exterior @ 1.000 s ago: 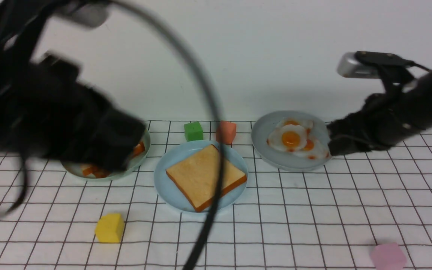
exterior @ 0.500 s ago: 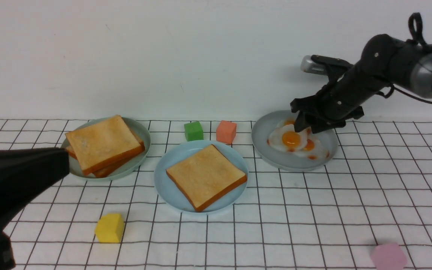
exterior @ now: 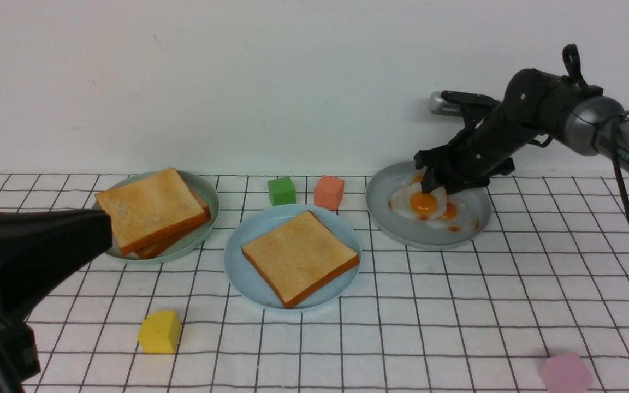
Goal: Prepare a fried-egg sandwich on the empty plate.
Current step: Use the right arm to grab a fried egg
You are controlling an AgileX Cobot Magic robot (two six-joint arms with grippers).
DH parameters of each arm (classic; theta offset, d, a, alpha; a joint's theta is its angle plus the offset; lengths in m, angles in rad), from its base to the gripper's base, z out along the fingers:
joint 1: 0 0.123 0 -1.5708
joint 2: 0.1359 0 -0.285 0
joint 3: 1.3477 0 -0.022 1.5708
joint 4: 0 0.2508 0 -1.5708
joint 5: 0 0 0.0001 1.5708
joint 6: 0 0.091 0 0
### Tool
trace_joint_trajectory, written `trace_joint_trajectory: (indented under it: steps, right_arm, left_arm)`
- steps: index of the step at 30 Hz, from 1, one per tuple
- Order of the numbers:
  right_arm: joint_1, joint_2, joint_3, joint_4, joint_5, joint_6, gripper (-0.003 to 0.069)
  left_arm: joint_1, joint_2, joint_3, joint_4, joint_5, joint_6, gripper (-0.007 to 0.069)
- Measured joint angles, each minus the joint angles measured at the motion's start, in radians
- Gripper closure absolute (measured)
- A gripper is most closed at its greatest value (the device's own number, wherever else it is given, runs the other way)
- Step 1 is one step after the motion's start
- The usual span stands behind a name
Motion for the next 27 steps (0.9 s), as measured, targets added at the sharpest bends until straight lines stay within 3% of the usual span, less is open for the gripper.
trace_joint_trajectory:
  steps: [12, 22, 27]
  right_arm:
    - [0.0, 0.001, 0.0, -0.01, -0.001, 0.001, 0.0307]
    - [0.0, 0.003, -0.002, -0.019, 0.002, 0.001, 0.0515]
    - [0.0, 0.003, -0.025, -0.014, 0.033, 0.001, 0.0535]
  left_arm:
    - [0.0, 0.0, 0.0, -0.001, 0.0, 0.0, 0.0638]
    - [0.0, 0.0, 0.001, -0.001, 0.0, 0.0, 0.0638]
    - [0.0, 0.0, 0.001, -0.001, 0.0, 0.0, 0.0638]
